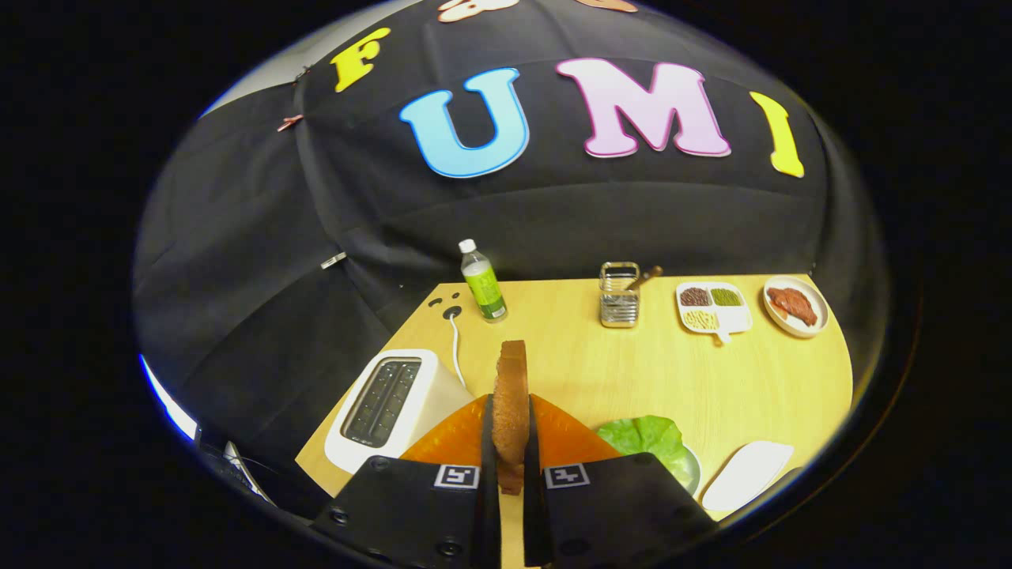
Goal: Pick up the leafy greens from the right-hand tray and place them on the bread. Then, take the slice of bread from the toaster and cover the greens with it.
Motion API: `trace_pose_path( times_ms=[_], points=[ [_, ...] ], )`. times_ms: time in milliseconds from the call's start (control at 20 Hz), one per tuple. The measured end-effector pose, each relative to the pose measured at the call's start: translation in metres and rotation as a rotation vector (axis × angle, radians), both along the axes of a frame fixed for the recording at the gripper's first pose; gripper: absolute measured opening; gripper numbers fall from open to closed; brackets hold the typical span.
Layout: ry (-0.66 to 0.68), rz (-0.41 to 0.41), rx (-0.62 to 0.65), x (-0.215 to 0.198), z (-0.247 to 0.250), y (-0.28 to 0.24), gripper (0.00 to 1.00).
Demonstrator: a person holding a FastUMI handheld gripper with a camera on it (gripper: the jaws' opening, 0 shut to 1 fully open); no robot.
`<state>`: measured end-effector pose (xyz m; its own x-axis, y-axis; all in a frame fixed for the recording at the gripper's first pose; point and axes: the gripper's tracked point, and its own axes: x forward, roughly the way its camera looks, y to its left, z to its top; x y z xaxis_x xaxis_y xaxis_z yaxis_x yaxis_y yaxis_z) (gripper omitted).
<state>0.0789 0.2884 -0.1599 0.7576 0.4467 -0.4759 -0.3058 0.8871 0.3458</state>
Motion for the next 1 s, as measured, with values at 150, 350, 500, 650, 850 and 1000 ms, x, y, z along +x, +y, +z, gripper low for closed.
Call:
trace_pose_path(
  times_ms=[150,350,500,650,850,1000],
  points=[
    [0.064,-0.013,0.024,-0.005,-0.024,-0.021,0.15],
    [0.111,-0.051,0.032,-0.007,-0.055,-0.041,0.15],
    [0.166,-0.070,0.055,-0.006,-0.082,-0.049,0.15],
    [0.223,-0.091,0.094,-0.005,-0.101,-0.057,0.15],
    [0.269,-0.115,0.125,-0.004,-0.120,-0.068,0.15],
    [0.291,-0.129,0.143,-0.003,-0.129,-0.073,0.15]
  ],
)
